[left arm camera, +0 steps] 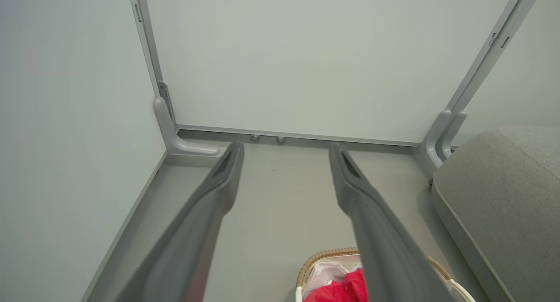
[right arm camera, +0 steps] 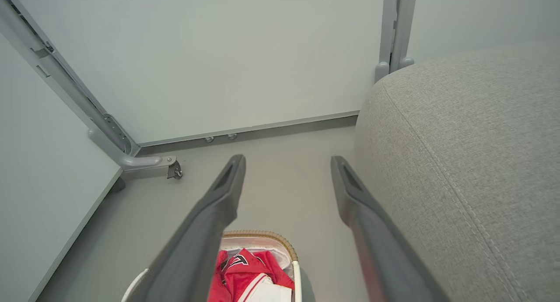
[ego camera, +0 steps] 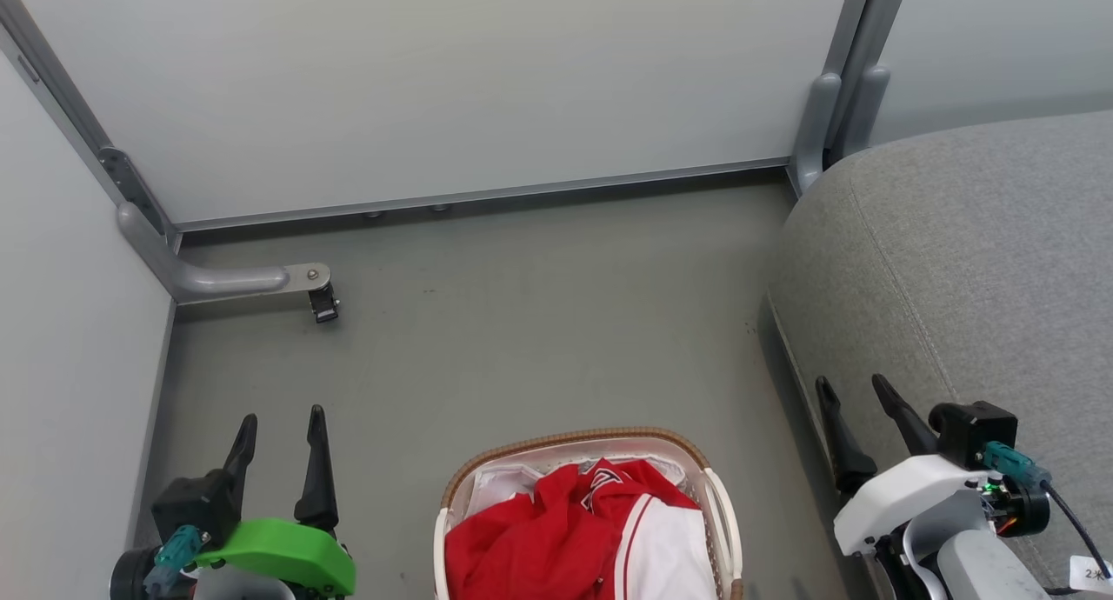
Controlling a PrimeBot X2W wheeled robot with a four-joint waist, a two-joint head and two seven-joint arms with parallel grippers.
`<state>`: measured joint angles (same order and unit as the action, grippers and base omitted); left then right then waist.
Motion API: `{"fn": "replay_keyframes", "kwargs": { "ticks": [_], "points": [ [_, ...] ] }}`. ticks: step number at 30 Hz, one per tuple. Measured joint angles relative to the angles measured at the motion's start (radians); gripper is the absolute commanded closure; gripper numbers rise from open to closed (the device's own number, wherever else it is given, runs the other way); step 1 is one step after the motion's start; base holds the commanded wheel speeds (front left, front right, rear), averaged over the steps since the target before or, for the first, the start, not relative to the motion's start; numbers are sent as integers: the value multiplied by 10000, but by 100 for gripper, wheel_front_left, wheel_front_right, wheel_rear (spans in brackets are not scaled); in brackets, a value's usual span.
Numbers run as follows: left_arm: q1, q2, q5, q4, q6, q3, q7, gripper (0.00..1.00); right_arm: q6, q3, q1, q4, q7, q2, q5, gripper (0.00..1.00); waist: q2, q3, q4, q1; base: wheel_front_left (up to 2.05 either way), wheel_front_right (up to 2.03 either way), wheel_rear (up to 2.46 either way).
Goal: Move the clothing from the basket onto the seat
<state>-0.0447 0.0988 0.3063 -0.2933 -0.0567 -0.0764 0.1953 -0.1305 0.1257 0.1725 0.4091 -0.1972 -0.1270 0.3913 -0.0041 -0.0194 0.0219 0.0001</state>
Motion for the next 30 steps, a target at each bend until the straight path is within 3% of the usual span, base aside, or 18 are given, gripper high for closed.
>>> {"fn": "replay_keyframes", "kwargs": {
  "ticks": [20,30],
  "points": [
    [73,-205,-1586,-102,-109,109,408,0,-2,127,-23,249,-382,109,-1622,0,0,-97,-85,0,0,0,0],
    [-428,-407,-2414,-698,-403,-736,585,0,-4,504,527,219,-562,48,-2259,0,0,-836,-333,0,0,0,0]
  ]
}}
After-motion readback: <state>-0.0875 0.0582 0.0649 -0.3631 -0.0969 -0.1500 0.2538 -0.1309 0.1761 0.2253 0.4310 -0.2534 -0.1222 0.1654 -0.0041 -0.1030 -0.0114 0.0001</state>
